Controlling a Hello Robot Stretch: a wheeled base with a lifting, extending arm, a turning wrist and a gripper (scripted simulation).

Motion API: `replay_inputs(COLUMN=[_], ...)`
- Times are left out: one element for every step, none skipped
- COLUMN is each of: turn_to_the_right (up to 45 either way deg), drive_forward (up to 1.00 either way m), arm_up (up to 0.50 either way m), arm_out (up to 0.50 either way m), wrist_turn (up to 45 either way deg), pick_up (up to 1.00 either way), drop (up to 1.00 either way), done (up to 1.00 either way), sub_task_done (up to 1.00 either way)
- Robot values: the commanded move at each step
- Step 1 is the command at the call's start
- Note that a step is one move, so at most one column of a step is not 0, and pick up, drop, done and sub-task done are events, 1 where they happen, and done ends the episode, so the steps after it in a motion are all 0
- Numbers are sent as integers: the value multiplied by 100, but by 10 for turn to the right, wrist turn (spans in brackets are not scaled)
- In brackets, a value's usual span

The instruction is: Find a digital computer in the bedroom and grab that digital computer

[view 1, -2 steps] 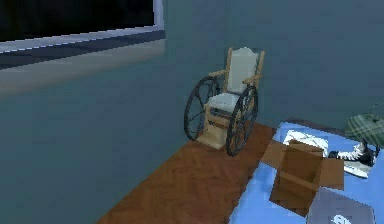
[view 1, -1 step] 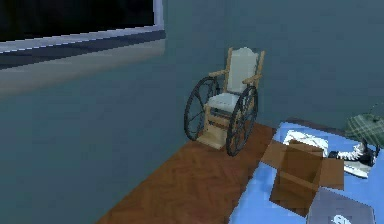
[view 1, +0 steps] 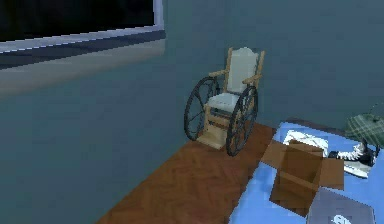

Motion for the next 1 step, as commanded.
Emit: replay_inputs(turn_to_the_right=[0], drive_forward=[0], arm_up=[-30], arm_out=[0], wrist_turn=[0], pick_up=[0], drop=[0], done=[0], sub_task_done=[0])
